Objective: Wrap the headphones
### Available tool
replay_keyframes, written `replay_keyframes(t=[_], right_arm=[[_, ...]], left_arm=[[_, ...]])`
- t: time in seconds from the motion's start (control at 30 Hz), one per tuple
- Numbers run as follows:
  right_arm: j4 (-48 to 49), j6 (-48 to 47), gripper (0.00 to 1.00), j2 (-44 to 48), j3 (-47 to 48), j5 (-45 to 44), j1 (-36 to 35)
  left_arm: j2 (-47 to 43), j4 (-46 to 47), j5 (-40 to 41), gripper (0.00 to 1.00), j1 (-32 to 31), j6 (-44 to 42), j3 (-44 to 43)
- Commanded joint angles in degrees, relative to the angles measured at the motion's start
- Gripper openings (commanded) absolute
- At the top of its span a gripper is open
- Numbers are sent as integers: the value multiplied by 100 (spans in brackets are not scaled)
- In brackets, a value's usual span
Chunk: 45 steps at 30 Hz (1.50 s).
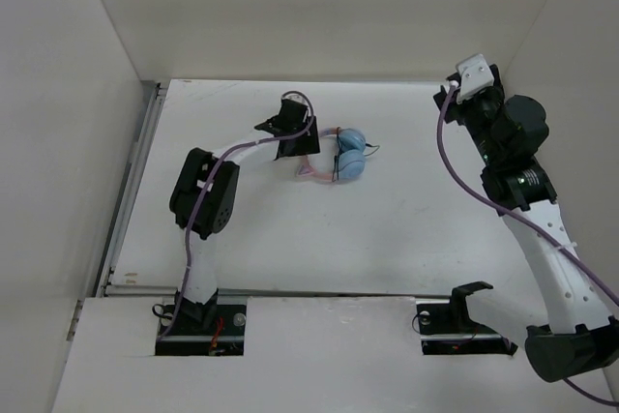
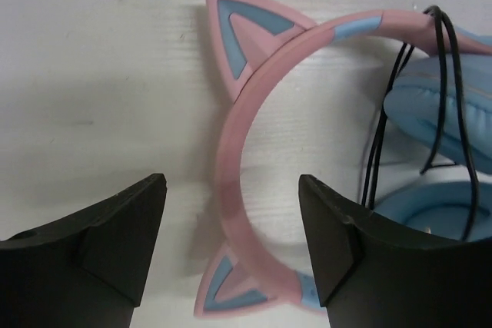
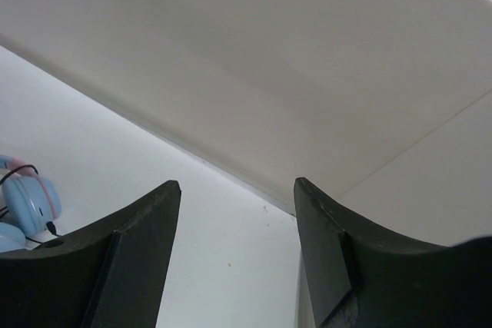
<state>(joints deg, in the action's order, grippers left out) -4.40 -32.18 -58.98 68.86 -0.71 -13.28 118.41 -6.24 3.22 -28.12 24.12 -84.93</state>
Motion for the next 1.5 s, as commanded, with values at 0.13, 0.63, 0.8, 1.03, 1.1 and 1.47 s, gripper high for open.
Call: replay_keyframes(t=[0.13,0.63,0.8,1.03,1.1,1.47], right_arm=[[-515,493,67,440,66,754,689],[-2775,2692,60,2250,-1155,3165,4758],[-3171,2595,72,2646,-1621,3226,5655],[-3890,2551,100,2190,-1596,3017,5868],[-4461,2463,100,1848,-1298,2919,5771],[-4536,1926,100,2073,-689,2805,6412]], left_arm=[[-2644,-412,-637,74,31,-257,-138],[-5522,-1976,-1096,94,2664,-2412,1408],[-5618,-2329,-1368,95,3966,-2385,1794],[-6215,-2574,-1237,100,4600,-2535,2349],[-6312,-2733,-1105,100,4679,-2587,2367],[-6927,-3559,-982,100,5075,-2719,2252]])
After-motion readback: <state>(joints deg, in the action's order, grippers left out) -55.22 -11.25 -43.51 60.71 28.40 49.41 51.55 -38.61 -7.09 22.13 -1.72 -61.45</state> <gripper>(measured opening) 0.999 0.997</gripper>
